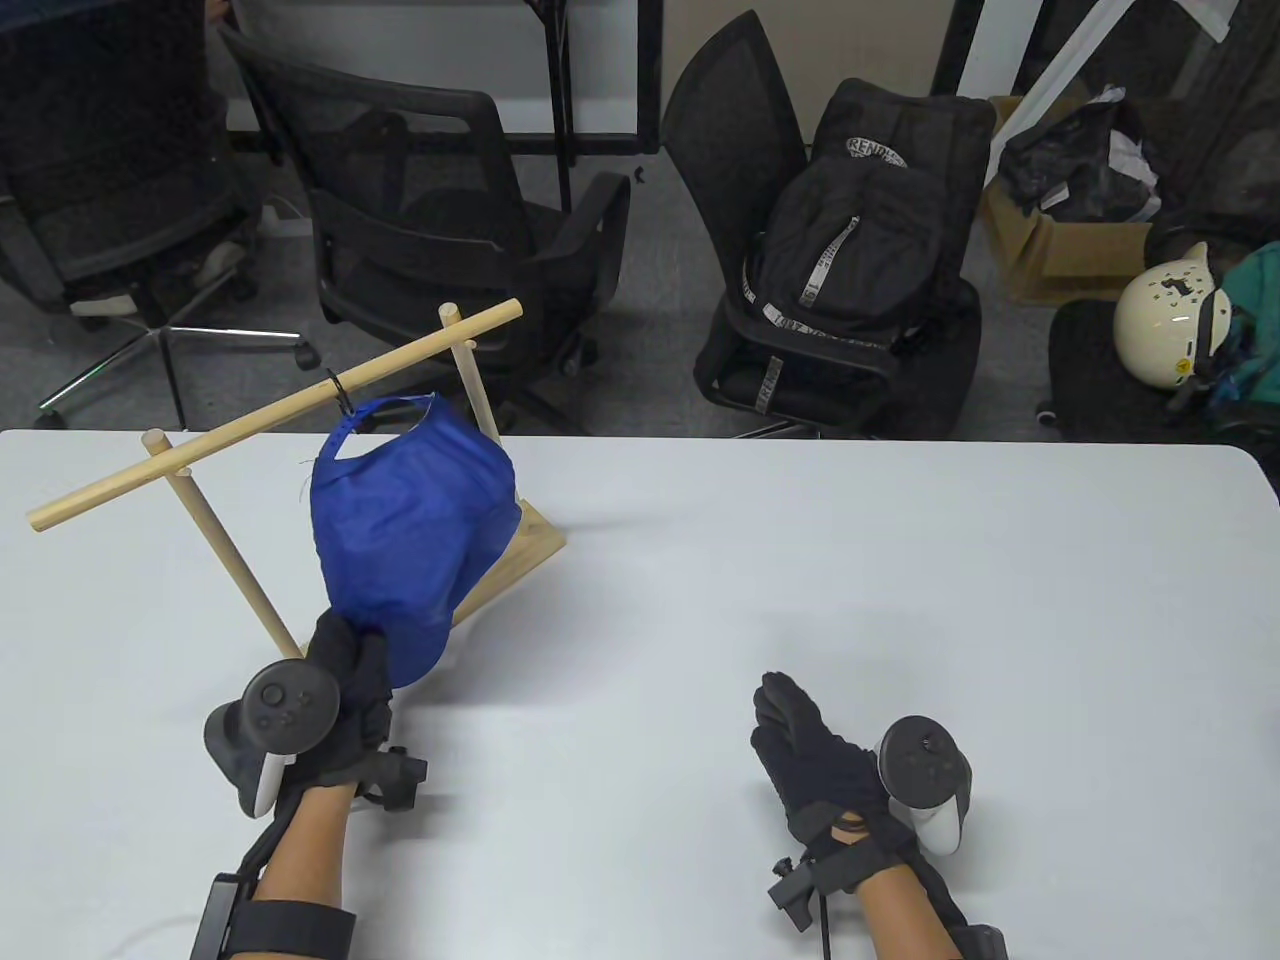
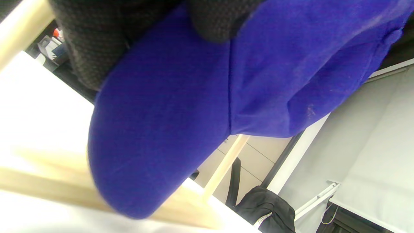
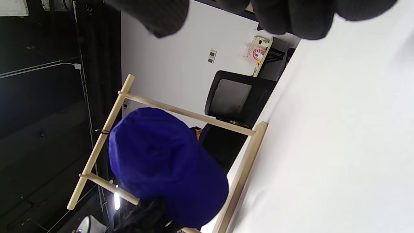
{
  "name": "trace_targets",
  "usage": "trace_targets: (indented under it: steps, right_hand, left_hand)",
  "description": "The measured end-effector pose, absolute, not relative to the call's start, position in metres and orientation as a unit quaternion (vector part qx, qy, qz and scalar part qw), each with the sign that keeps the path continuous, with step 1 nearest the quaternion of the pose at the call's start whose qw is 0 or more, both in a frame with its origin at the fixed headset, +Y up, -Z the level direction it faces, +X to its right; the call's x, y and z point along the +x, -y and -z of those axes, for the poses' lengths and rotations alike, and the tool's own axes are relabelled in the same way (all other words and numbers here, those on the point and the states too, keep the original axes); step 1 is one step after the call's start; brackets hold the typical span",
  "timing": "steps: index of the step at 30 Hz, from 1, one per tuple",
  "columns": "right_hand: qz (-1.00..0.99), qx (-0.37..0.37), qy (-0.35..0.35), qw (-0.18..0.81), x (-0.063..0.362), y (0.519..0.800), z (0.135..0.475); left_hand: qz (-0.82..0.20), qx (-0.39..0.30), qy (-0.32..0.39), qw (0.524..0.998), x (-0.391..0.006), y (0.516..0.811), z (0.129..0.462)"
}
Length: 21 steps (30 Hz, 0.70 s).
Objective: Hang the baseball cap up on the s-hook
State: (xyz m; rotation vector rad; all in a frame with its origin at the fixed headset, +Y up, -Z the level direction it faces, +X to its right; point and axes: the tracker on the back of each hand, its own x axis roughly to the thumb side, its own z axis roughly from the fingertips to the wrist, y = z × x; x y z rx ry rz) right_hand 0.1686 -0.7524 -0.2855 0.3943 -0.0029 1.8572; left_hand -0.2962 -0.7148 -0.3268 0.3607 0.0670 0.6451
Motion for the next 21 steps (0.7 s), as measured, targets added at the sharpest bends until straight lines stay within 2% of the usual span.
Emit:
trace_targets:
  steps: [11, 21]
  right_hand:
    - [-0.794, 0.163, -0.003, 0.586, 0.173, 0.753, 0.286]
    - [-0.796, 0.164, -0.009, 0.583, 0.173, 0.754, 0.288]
  left_hand:
    - [-0.380, 0.118, -0.028, 0.917, -0.286, 0.750, 0.333]
    - [-0.402, 0.040, -0.028, 0.914, -0.282, 0.762, 0.337]
